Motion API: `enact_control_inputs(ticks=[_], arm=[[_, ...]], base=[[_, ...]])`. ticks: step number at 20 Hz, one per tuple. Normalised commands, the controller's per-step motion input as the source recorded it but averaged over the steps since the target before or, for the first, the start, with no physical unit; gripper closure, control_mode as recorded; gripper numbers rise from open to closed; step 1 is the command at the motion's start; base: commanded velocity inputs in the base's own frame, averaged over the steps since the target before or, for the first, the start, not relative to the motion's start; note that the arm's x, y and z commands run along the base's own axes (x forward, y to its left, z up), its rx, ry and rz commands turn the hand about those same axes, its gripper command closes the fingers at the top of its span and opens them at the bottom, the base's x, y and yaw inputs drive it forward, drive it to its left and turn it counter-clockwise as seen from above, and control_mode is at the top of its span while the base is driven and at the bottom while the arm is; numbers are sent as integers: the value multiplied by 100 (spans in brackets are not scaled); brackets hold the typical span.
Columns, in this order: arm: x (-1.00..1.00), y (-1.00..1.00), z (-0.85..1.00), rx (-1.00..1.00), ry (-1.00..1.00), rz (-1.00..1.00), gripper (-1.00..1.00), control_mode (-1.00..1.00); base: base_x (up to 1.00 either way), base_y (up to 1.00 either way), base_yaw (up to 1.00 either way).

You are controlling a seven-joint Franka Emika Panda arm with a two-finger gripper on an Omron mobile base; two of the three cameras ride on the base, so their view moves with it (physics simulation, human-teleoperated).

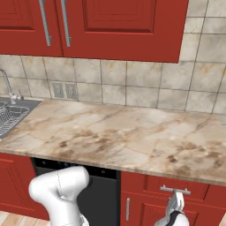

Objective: Take the tongs from the drawer on the right and place them on the dining counter next to the tray containing the hot dog.

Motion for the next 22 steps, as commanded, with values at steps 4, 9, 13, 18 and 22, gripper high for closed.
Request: enact_control_inputs(ticks=[4, 9, 13, 18, 22], arm=[[43, -43, -43, 0, -5, 4, -100, -100], [38, -19, -33, 0, -1, 3, -100, -100], [31, -2, -33, 0, 0, 0, -100, -100], [24, 0, -22, 0, 0, 0, 100, -100], [0, 0, 0, 0, 0, 0, 100, -100]], base=[[0, 0, 0], [0, 0, 0], [0, 0, 0], [0, 0, 0], [0, 0, 0]])
